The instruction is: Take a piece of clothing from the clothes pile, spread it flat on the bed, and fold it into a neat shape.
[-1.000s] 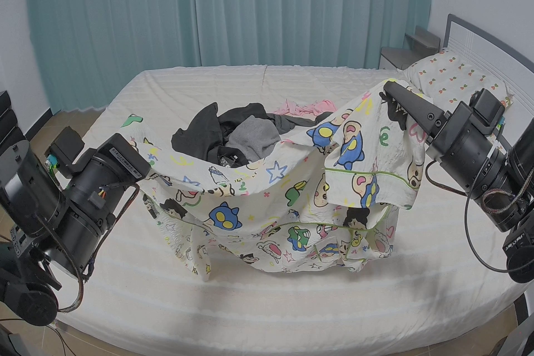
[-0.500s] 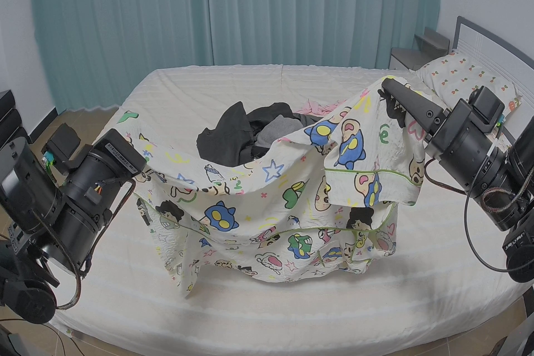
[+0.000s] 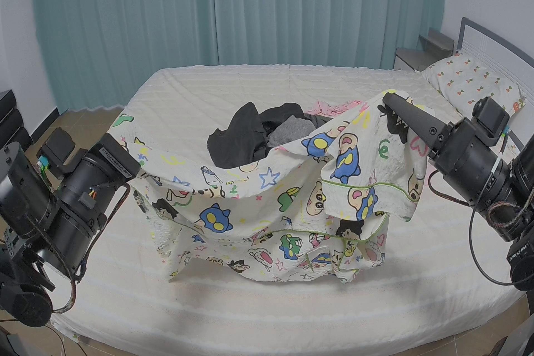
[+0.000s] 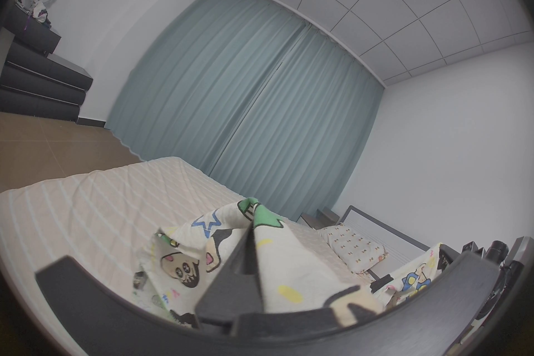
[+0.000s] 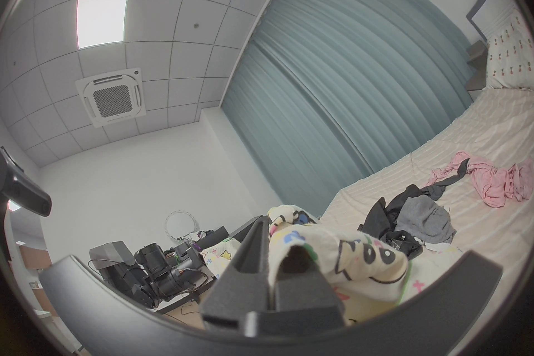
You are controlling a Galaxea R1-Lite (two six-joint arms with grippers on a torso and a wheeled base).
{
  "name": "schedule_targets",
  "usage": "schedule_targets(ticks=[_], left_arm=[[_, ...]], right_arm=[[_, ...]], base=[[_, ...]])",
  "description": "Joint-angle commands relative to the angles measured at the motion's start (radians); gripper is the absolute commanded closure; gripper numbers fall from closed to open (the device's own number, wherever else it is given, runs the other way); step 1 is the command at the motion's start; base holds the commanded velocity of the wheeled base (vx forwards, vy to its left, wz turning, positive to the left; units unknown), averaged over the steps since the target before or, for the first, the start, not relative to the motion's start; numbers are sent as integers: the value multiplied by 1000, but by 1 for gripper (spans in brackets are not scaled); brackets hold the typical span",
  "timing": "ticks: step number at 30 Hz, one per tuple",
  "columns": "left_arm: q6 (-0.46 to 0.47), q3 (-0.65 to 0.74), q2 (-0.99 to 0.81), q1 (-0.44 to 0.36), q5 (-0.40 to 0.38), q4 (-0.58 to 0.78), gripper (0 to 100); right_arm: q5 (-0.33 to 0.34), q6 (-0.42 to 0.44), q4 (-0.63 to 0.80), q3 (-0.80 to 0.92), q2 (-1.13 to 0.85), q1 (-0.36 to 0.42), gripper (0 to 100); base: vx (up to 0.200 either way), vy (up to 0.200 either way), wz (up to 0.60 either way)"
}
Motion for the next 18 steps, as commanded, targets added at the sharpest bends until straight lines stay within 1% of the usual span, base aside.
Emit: schedule_targets(ticks=[1,7,10,14,16,18], left_arm=[[-1,3,-32,-1,1,0,100],[1,24,-84,-7,1,0,100],[2,49,-122,-8,1,0,100],[6,57,-161,-7,2,2,100],[15,58,-168,-7,2,2,100],[65,81,-191,-7,2,2,100]], right_arm=[[15,-3,0,25,-51,10,100],[57,-8,1,62,-129,21,100],[70,-62,0,94,-171,20,100],[96,-92,1,107,-214,21,100],[98,-97,1,107,-224,21,100],[98,-106,12,107,-246,18,100]], base=[[-200,0,0],[-200,0,0],[-200,0,0],[0,0,0],[0,0,0],[0,0,0]])
